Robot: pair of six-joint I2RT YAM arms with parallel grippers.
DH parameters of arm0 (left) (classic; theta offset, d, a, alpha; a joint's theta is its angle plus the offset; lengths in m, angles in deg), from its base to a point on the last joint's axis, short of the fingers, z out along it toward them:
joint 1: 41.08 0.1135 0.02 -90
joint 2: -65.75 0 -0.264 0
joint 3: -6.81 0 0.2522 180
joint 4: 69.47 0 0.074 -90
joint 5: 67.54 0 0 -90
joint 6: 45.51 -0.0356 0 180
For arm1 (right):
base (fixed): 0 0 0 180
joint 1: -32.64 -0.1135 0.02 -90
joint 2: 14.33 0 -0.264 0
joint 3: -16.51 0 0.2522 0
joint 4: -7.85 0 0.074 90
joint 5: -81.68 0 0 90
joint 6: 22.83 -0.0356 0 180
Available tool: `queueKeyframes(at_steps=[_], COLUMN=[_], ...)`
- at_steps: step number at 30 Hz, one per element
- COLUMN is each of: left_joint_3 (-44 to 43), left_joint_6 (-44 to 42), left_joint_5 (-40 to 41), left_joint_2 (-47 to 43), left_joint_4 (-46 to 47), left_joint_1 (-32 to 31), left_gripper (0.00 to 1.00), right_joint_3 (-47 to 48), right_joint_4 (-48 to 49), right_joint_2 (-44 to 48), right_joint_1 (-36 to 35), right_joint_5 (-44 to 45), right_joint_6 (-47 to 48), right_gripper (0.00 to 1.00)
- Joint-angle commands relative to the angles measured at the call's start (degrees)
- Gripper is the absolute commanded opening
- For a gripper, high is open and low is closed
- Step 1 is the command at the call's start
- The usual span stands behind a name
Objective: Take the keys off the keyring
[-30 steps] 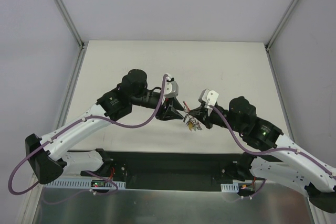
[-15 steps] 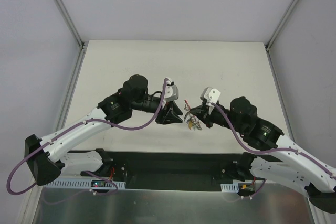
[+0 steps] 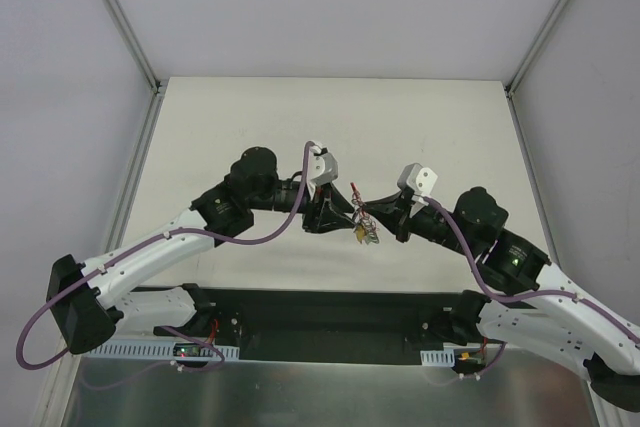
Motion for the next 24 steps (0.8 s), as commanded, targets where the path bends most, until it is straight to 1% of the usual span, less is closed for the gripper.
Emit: queueKeyframes(at_steps=[1,3,10,16,24], left_joint_3=[3.1,4.3,5.7,7.4,7.7], left_joint_6=[3.4,4.2,4.9,8.1,11.1], left_joint_5=[0.2,0.3,0.9,0.4,-2.8], left_joint_2=[-2.3,-2.8,-3.3,-4.0,-3.7], left_joint_4=[10.8,13.5,16.2,21.9,22.4], left_joint_1=[-0.4,-0.5,-0.4,-0.3,-0.3], left_gripper=[0.37,0.37,0.37,0.36,0.28], right_joint_3=[1.1,1.3,1.6,1.5,1.4], right_joint_4=[6.1,6.3,6.1,5.9,6.4], right_joint_2=[0.9,0.7,0.6,0.5,0.3], right_joint_1=[-0.2,-0.1,-0.1,-0.2,-0.1], right_joint_5=[-2.0,-2.4,-3.9,-3.9,-2.9], right_joint_6=[-1.6,-1.7,-2.4,-2.4,-2.1], right_gripper=[0.01,0.01,0.01,0.01,0.01])
